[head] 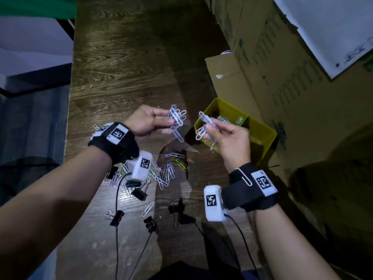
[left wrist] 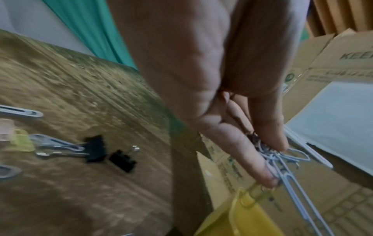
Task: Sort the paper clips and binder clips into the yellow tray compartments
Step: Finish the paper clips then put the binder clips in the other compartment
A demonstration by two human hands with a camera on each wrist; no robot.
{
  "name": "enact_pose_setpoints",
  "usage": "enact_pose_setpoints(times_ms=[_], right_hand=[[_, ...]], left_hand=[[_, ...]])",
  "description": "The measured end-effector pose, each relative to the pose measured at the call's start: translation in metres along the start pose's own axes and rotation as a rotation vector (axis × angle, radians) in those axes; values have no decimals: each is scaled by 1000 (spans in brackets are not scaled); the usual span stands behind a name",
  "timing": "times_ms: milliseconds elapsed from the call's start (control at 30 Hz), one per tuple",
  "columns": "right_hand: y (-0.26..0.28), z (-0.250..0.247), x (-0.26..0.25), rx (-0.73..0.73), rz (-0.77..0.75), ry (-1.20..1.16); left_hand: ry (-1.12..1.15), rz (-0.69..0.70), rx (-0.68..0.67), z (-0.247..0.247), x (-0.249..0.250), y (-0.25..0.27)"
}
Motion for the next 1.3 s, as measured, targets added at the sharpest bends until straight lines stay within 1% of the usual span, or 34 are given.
enact_pose_setpoints(times_ms=[133, 200, 300, 367, 433, 500, 533, 567, 600, 633, 700, 733, 767, 800, 833, 900, 933, 967, 1067, 1133, 1200, 1267, 1300], right_hand=[[-7, 1, -38, 13, -86, -113], [-15, 1, -51, 9, -136, -113], [-31, 2, -62, 34, -168, -97], [-42, 2, -66, 75, -182, -89], [-51, 2, -67, 108, -195, -75], [-60, 2, -64, 135, -195, -65], [-64, 2, -61, 146, -198, -43], [-69, 1, -57, 156, -199, -9], [-73, 1, -52, 166, -200, 28], [-78, 0, -46, 182, -195, 74], [-86, -2, -31, 212, -166, 175], [-90, -3, -21, 225, -148, 238], [-94, -4, -12, 233, -125, 310], [-97, -4, -2, 240, -102, 386], [-98, -4, 5, 244, -80, 485], [-98, -5, 13, 214, -46, 727], [-96, -6, 15, 182, -40, 841], [-94, -6, 16, 143, -31, 935], [-89, -10, 19, 48, -17, 1146], [-85, -10, 21, -12, 3, 1270], [-81, -8, 20, -105, 27, 1356], [-78, -6, 17, -194, 25, 1391], [-76, -4, 16, -221, 8, 1391]], left_hand=[[42, 49, -75, 38, 27, -22], [30, 64, -64, 61, 32, -36], [-83, 86, 1, 86, 22, -59], [-284, 110, 36, 95, 10, -72], [-617, 111, 86, 102, 3, -79], [-1016, 89, 124, 107, 0, -76], [-1149, 96, 137, 108, 0, -72], [-1187, 151, 154, 107, -1, -69], [-1122, 234, 170, 103, -1, -66], [-960, 290, 197, 96, -2, -64], [-503, 253, 248, 77, -5, -60], [-343, 235, 297, 62, -8, -58], [-285, 210, 354, 43, -14, -59], [-305, 192, 407, 26, -20, -59], [-402, 167, 456, 9, -25, -58], [-776, 101, 489, -16, -35, -51], [-958, 70, 472, -23, -42, -48], [-1091, 55, 427, -26, -50, -44], [-1242, 132, 161, -20, -75, -38], [-1284, 93, 21, -14, -95, -40], [-1388, 28, -55, -4, -110, -41], [-1512, 36, -77, 6, -117, -37], [-1534, 58, -95, 8, -120, -33]])
Point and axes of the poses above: each hand's wrist, its own y-axis away from the middle knuckle, its own z-axis out of the palm, x = y × z, the point moved 1 cm from there along -y, towards the middle knuckle, and after that the axes turned 4 degrees about -z, right-handed, at the moved point
